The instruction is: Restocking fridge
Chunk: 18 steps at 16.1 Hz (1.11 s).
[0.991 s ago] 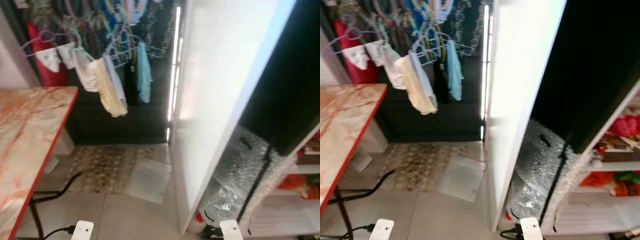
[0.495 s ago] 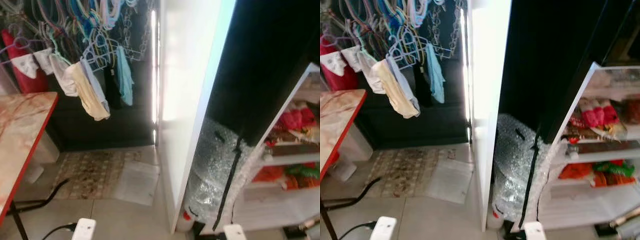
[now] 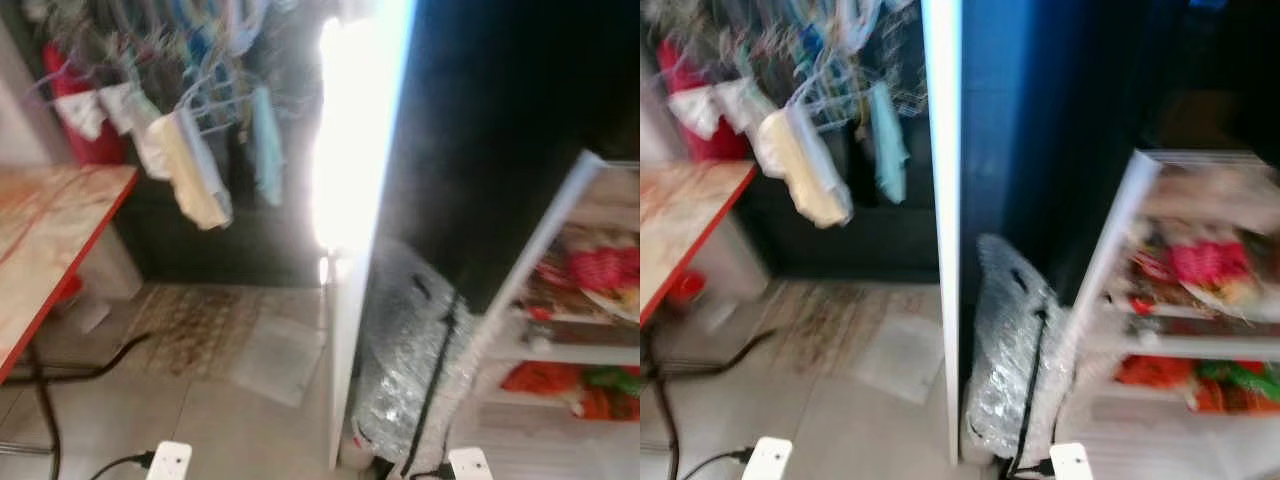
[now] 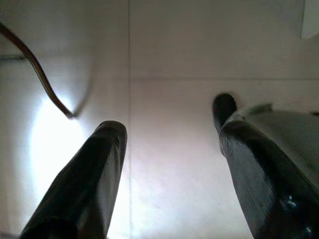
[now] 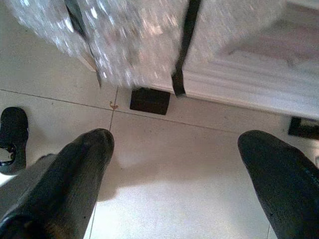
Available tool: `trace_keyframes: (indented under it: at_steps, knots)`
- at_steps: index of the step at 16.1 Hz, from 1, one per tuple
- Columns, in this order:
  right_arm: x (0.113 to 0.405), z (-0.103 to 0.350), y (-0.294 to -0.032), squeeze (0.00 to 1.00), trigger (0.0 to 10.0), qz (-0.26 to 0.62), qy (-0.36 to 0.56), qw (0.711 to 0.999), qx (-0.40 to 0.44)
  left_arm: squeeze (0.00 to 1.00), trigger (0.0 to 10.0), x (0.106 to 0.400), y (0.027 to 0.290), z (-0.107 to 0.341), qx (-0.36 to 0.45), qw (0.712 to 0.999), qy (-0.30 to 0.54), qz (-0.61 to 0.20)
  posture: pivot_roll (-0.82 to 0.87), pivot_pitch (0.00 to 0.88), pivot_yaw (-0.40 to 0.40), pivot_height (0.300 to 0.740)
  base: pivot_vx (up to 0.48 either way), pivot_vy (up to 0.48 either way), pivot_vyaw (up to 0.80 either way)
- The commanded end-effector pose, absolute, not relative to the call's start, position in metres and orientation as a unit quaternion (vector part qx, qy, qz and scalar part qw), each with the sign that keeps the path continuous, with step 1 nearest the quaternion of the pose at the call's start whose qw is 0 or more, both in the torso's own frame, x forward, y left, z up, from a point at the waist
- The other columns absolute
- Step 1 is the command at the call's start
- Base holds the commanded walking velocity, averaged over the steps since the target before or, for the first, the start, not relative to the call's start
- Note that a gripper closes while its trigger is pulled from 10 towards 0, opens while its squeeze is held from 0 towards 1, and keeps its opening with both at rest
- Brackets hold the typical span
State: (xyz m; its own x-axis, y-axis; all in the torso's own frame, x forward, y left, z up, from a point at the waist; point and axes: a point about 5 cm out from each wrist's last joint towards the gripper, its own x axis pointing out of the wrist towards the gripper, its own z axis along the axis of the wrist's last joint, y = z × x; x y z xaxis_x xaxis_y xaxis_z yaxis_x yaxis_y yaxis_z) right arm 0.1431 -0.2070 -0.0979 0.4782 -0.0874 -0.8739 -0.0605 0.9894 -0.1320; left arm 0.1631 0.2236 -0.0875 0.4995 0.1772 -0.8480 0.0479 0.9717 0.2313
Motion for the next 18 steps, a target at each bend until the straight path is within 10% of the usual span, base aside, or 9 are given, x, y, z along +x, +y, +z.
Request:
trace_keyframes:
  at_steps: [1, 18]
  knots:
    - [0.1445, -0.0980, -0.2036, 0.00, 10.0, -0.006, 0.509, 0.858, -0.067, 0.00, 10.0, 0.1631, 0.2286, -0.0864, 0.120, 0.857, 0.499, 0.040, -0.12, 0.000, -0.004, 0.740, 0.000, 0.000, 0.00]
    - [0.1440, -0.0984, -0.2042, 0.00, 10.0, -0.006, 0.515, 0.854, -0.078, 0.00, 10.0, 0.1631, 0.2284, -0.0863, 0.108, 0.861, 0.495, 0.043, -0.12, 0.000, -0.004, 0.740, -0.101, 0.000, 0.00]
